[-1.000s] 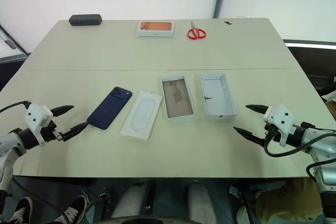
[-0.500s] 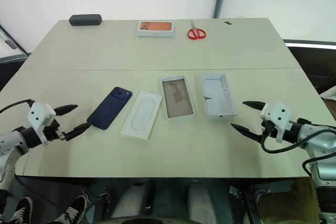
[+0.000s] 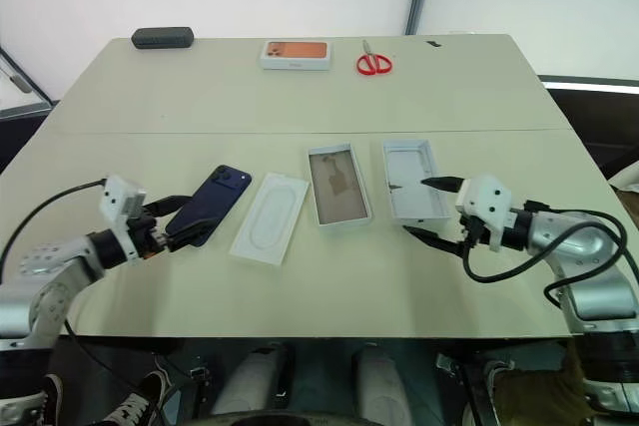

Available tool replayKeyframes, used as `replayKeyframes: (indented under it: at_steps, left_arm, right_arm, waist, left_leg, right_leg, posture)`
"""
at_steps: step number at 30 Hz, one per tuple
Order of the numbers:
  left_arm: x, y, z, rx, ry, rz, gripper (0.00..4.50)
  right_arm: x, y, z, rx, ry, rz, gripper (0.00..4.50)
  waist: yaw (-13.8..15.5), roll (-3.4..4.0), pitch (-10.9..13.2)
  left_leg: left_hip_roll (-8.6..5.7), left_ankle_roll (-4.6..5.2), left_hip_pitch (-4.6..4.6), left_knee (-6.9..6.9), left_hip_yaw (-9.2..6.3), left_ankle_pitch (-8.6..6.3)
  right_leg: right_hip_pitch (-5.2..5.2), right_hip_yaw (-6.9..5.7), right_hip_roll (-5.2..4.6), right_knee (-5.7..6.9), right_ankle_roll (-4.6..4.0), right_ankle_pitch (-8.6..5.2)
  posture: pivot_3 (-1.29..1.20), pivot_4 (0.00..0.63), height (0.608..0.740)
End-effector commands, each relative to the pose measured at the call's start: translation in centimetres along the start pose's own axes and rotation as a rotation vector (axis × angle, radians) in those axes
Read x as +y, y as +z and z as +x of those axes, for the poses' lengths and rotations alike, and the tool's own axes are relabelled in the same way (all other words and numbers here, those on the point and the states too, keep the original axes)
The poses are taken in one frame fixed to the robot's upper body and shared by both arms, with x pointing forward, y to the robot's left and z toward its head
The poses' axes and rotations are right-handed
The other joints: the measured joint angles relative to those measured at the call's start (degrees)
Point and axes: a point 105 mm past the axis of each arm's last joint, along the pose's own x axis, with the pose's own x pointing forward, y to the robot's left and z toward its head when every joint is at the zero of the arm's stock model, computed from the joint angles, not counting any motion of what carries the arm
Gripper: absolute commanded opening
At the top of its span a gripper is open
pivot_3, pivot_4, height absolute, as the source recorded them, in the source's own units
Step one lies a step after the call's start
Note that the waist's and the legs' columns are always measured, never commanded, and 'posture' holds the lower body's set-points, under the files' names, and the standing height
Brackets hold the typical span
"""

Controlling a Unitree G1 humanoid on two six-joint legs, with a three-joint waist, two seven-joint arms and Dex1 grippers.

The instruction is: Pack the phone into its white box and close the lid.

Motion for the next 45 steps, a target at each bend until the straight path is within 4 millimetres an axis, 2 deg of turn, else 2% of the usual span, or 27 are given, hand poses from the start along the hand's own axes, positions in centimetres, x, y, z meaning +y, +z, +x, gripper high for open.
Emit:
replayKeyframes:
  at_steps: [1,3,6,12,14,18,25,31,34,39,45]
  left_arm:
    - [-1.9,0.5,1.6,0.006,-0.052,-0.102,4.5]
    - [-2.4,0.7,2.3,0.0,-0.056,-0.111,4.5]
    - [-3.0,-0.1,3.1,0.049,-0.059,-0.081,4.5]
    - [-3.2,-0.8,3.4,0.087,-0.091,-0.213,4.5]
    - [-2.9,-1.5,4.0,0.145,-0.067,-0.244,4.5]
    - [-2.8,-1.6,4.9,0.181,-0.056,-0.321,4.5]
    - [-4.4,-2.1,5.3,0.212,-0.116,-0.402,4.5]
    - [-4.2,-2.5,5.1,0.212,-0.091,-0.458,4.5]
    - [-4.4,-2.9,4.9,0.219,-0.108,-0.514,3.61]
    - [-3.8,-3.1,4.9,0.214,-0.066,-0.535,1.05]
    - [-3.6,-3.2,5.1,0.22,-0.056,-0.54,1.05]
  right_arm:
    - [-0.1,1.5,1.1,-0.044,0.011,-0.04,4.45]
    - [0.1,1.4,1.4,-0.043,0.018,-0.043,4.45]
    - [0.2,1.3,1.5,-0.042,0.02,-0.04,4.45]
    - [0.4,1.3,1.4,-0.039,0.015,-0.038,4.45]
    - [0.4,1.3,1.4,-0.041,0.008,-0.044,4.45]
    - [0.2,1.6,1.6,-0.049,-0.013,-0.053,4.45]
    - [0.2,1.7,1.6,-0.048,-0.02,-0.064,4.45]
    - [0.2,1.9,1.8,-0.054,-0.022,-0.068,4.45]
    - [0.3,1.8,2.0,-0.054,-0.019,-0.068,4.5]
    - [0.2,2.0,2.2,-0.058,-0.015,-0.073,4.5]
    - [0.2,2.1,2.2,-0.06,-0.015,-0.078,4.5]
  waist:
    - [0.04,0.0,0.0]
    - [0.05,-0.01,0.0]
    - [0.07,-0.01,0.0]
    - [0.05,-0.01,0.0]
    - [0.09,-0.01,0.0]
    - [0.19,0.01,-0.01]
    - [0.14,0.02,-0.04]
    - [0.16,0.02,-0.05]
    - [0.15,0.02,-0.05]
    - [0.16,0.02,-0.05]
    - [0.2,0.02,-0.05]
  left_leg:
    - [0.0,0.0,0.0,0.0,-0.01,0.0]
    - [-0.03,0.0,-0.01,0.01,-0.02,0.0]
    - [-0.08,0.0,-0.01,0.01,-0.02,0.0]
    - [-0.1,0.0,-0.01,0.01,-0.02,0.0]
    - [-0.1,0.0,-0.01,0.02,-0.02,0.0]
    - [-0.15,0.0,0.0,0.05,-0.03,0.0]
    - [-0.15,-0.01,0.02,0.05,-0.03,0.0]
    - [-0.16,-0.01,0.02,0.06,-0.04,0.0]
    - [-0.16,-0.01,0.02,0.05,-0.03,0.0]
    - [-0.16,-0.01,0.02,0.05,-0.04,0.0]
    - [-0.16,-0.01,0.01,0.05,-0.04,0.0]
  right_leg:
    - [0.0,0.0,0.0,0.0,0.0,0.0]
    - [0.0,-0.01,0.01,0.01,0.01,0.0]
    - [0.0,-0.01,0.01,0.01,0.01,0.0]
    - [0.0,0.0,0.02,0.01,0.0,0.0]
    - [0.01,0.0,0.01,0.01,0.0,0.0]
    - [0.04,-0.01,0.01,0.01,0.0,0.0]
    - [0.05,0.0,-0.01,0.02,0.01,0.0]
    - [0.07,0.0,-0.03,0.02,0.01,0.0]
    - [0.07,0.0,-0.03,0.02,0.01,0.0]
    - [0.06,0.0,-0.03,0.02,0.01,0.0]
    - [0.06,0.0,-0.04,0.01,0.01,0.0]
  posture:
    - [0.0,0.15,0.74]
    - [0.0,0.15,0.74]
    - [0.0,0.15,0.74]
    - [0.0,0.15,0.74]
    - [0.0,0.15,0.74]
    - [0.0,0.15,0.74]
    - [0.0,0.15,0.74]
    - [0.0,0.15,0.74]
    - [0.0,0.15,0.74]
    - [0.0,0.15,0.74]
    - [0.0,0.15,0.74]
